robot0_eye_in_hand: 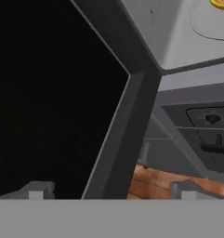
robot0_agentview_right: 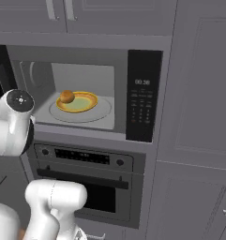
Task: Retrieve the reheated potato from the microwave, then place the potato, cheese, and condiment on the cutting board.
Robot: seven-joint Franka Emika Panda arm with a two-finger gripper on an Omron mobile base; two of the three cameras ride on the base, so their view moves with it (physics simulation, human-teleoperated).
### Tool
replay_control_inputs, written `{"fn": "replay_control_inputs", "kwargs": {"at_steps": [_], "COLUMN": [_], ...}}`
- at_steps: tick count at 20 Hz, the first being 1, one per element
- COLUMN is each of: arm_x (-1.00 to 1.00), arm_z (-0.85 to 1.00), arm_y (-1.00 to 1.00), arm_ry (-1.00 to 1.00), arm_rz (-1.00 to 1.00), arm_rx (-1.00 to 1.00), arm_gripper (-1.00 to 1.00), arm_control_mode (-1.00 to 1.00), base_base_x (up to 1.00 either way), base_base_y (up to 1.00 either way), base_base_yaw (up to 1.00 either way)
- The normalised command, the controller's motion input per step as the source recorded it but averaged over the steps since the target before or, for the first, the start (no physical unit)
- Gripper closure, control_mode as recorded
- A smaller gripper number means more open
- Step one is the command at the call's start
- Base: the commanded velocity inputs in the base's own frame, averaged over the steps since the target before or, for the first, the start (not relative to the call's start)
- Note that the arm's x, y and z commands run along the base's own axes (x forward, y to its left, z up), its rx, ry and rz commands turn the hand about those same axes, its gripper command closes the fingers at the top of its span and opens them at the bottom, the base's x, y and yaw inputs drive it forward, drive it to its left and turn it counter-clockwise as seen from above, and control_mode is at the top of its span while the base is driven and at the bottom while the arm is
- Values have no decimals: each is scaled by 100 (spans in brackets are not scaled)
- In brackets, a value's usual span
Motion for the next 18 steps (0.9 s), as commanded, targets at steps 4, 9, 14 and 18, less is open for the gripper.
{"fn": "replay_control_inputs", "kwargs": {"at_steps": [4, 9, 14, 18], "arm_x": [33, 51, 66, 81], "arm_z": [-3, -4, -4, -11], "arm_y": [-33, -21, -20, -19], "arm_ry": [-6, -8, -1, 0], "arm_rz": [-25, -24, -16, -7], "arm_rx": [-43, -35, -25, -9], "arm_gripper": [-100, -100, -100, -100], "arm_control_mode": [-100, -100, -100, -100], "base_base_x": [0, 0, 0, 0], "base_base_y": [0, 0, 0, 0], "base_base_yaw": [0, 0, 0, 0]}}
